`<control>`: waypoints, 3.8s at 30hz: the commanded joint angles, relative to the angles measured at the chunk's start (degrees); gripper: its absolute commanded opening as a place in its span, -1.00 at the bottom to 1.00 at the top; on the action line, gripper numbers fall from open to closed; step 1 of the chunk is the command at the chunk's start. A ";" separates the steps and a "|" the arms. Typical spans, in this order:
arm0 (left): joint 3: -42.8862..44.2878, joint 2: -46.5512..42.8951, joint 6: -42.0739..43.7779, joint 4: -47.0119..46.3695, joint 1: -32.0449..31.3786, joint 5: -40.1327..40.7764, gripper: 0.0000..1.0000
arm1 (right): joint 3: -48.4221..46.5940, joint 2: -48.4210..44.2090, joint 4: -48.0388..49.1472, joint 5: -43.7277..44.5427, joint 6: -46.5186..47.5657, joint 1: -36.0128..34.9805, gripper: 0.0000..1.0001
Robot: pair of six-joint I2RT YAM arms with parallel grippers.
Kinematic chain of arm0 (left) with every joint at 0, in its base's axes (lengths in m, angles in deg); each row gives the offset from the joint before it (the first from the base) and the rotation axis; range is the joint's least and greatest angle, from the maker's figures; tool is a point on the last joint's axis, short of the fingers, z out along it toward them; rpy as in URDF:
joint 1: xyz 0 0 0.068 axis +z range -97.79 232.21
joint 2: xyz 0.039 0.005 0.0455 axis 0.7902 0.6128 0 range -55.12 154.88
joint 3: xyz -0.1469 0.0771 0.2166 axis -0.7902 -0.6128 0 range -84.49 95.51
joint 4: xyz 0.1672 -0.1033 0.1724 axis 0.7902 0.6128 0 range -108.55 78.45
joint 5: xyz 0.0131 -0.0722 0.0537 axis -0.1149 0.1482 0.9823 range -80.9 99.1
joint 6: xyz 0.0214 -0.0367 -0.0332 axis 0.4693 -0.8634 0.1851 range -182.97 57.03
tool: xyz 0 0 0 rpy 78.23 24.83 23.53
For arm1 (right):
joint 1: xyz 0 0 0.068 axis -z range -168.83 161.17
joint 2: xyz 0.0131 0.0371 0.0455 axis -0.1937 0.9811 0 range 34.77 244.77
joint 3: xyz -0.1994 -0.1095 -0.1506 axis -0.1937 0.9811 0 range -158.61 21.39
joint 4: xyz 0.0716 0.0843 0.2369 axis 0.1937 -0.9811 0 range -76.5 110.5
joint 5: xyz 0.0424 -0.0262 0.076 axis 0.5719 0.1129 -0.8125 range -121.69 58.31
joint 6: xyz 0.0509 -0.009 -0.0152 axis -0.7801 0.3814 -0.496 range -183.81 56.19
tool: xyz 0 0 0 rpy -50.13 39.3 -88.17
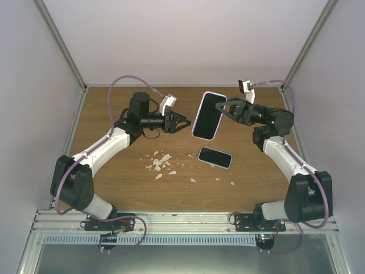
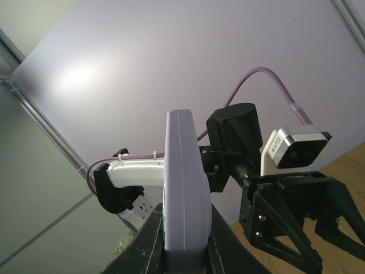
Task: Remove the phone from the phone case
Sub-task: Remove the phone case from the phone.
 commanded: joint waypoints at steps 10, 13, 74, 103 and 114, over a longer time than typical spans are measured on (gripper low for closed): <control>-3.93 -8.73 -6.17 -10.15 1.04 -24.66 0.55 | -2.80 -0.94 -10.50 4.36 9.50 3.39 -0.99; -4.49 -9.11 -10.38 -9.86 0.98 -27.47 0.75 | -2.95 -0.76 -12.55 4.80 11.15 3.43 -0.99; -0.98 -7.21 -9.21 1.52 -1.00 -5.92 0.22 | -4.30 -1.46 -19.13 2.89 16.44 2.31 -0.99; -1.48 -5.40 -13.27 -6.79 -3.02 -11.81 0.14 | -2.60 -1.42 -15.68 2.07 14.68 0.91 -0.99; -1.79 -4.88 -13.15 -6.12 -2.63 -10.39 0.13 | -2.51 -1.45 -14.49 1.93 13.73 0.98 -0.99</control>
